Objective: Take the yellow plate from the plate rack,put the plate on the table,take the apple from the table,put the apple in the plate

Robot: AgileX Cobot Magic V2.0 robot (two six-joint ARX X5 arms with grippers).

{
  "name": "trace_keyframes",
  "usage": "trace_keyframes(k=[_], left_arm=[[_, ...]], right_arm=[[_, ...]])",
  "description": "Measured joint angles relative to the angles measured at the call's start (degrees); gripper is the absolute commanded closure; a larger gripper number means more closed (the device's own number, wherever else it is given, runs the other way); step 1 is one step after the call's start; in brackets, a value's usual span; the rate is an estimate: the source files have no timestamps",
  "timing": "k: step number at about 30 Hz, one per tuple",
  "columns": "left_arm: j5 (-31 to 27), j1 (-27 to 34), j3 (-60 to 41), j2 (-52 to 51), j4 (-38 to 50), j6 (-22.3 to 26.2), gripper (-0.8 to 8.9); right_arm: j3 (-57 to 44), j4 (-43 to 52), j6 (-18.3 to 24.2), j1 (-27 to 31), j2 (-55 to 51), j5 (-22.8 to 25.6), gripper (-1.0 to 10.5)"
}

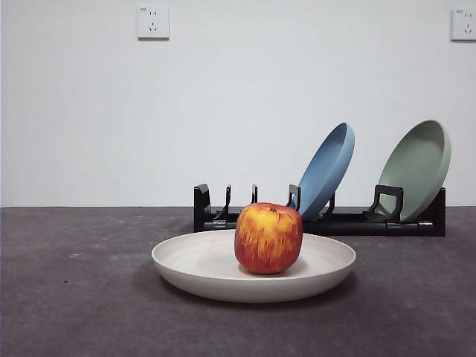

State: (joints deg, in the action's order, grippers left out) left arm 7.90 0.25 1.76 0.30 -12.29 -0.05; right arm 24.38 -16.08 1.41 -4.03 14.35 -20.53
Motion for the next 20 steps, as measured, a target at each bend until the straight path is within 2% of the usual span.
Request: trace_keyframes(k=[3,8,20], left_arm=[[0.00,0.00,0.00,0.00,0.00,0.00,8.16],[0.00,0.00,0.00,0.00,0.00,0.00,8.16],[0.00,0.00,0.00,0.00,0.00,-0.02,8.16]], right_arm=[[-7.96,2.86,-2.38,0.04,-4.66,1.33,9.5],[-15.50,3.08,-3.89,0.04,-9.75,3.26,9.5],[-22.23,3.76,-5.97,0.20,-14.03,4.22,9.5]])
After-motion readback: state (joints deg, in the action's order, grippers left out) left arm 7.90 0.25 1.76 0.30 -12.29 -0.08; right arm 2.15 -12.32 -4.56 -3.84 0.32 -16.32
